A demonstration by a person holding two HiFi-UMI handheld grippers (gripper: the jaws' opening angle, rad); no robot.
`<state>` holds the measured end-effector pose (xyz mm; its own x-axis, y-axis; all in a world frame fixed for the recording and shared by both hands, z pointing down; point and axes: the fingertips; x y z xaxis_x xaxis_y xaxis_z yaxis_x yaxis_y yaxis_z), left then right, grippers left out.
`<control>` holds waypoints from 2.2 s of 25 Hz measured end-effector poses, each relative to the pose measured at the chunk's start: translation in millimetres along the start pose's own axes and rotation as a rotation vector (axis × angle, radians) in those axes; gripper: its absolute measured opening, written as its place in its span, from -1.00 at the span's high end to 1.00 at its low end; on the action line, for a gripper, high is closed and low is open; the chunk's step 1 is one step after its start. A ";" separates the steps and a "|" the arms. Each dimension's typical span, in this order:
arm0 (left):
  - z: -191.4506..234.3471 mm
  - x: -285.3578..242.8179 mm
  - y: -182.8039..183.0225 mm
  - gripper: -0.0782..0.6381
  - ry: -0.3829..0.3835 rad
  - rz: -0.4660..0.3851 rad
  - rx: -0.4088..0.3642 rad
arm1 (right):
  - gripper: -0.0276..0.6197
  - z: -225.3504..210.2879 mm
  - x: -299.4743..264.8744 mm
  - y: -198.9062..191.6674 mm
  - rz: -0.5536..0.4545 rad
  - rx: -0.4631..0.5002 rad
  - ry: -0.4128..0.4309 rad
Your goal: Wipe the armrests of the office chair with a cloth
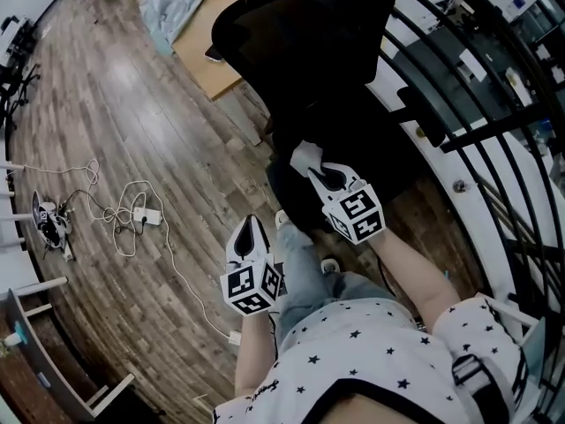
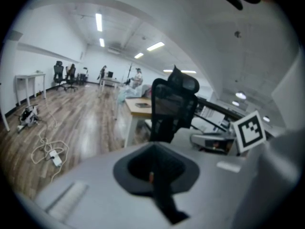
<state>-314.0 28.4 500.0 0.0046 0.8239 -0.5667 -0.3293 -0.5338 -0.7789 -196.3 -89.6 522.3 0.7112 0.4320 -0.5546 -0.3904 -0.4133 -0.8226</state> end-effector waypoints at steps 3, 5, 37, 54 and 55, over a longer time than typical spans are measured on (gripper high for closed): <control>5.3 -13.3 0.7 0.76 -0.003 0.015 0.004 | 0.82 -10.8 -27.2 -5.2 0.028 0.036 -0.016; 6.5 -23.2 0.8 0.76 -0.010 0.025 0.003 | 0.82 -19.0 -45.1 -10.1 0.054 0.062 -0.027; 35.7 -77.0 -25.4 0.76 -0.030 0.140 0.063 | 0.82 8.0 -193.2 -101.5 0.433 0.290 0.085; 32.7 -63.0 -32.4 0.76 -0.018 0.133 0.059 | 0.82 23.8 -185.5 -113.1 0.473 0.280 0.109; 32.9 -60.9 -33.3 0.76 -0.017 0.133 0.059 | 0.82 25.5 -184.7 -114.3 0.475 0.283 0.112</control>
<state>-334.4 2.2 569.2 -0.0581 0.7502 -0.6587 -0.3805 -0.6266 -0.6801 -298.0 -101.7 715.6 0.4706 0.1567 -0.8683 -0.8135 -0.3040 -0.4958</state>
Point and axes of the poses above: the fingertips, and each gripper's own axes: x backward along the fingers, z to its left, y out of its top, and after that the axes turned 5 degrees about z, right-handed
